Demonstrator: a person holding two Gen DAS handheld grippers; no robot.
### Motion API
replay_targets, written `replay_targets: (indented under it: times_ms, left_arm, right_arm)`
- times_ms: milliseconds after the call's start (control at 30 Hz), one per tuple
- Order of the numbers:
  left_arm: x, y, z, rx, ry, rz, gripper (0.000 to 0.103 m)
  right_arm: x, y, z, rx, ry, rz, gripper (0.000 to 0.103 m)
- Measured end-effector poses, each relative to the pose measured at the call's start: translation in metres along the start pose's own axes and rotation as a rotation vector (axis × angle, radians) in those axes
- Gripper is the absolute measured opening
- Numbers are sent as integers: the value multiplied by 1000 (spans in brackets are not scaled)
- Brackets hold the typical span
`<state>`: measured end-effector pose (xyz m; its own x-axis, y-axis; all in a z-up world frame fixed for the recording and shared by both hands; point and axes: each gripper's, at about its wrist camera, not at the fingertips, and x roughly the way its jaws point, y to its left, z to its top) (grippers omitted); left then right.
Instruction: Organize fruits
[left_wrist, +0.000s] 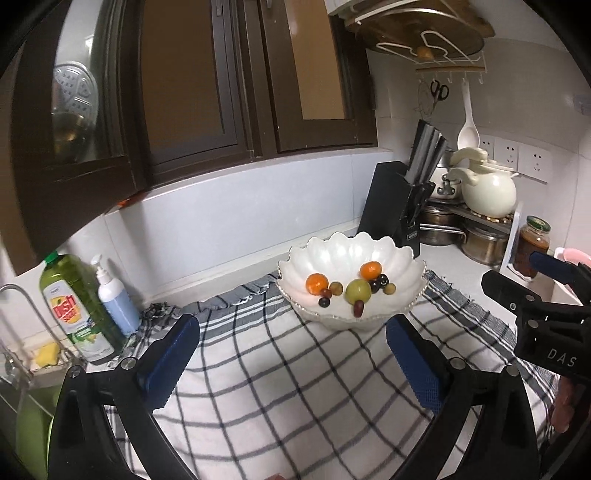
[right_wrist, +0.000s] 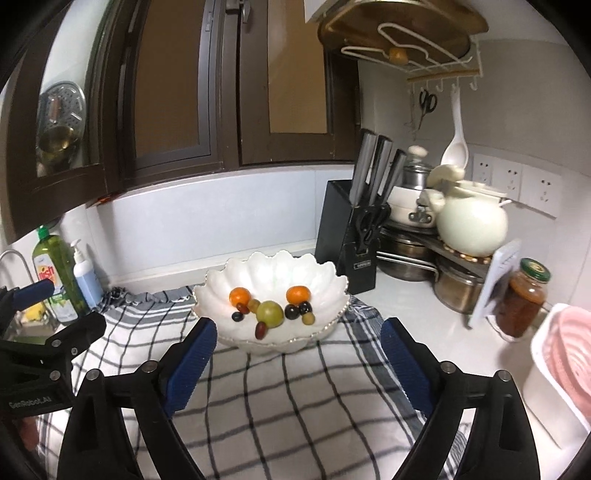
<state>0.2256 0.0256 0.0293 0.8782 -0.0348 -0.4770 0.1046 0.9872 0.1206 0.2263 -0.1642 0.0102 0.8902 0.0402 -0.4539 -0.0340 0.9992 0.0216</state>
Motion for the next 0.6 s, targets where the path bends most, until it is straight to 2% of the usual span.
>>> replay_targets:
  times_ms: [367, 600]
  left_arm:
    - [-73, -23, -31, -81, -28, 52, 103]
    - [-118, -45, -49, -90, -45, 64, 103]
  right_arm:
    - [-69, -11, -25, -60, -2, 54, 92]
    - [-111, -25, -41, -80, -20, 70, 92]
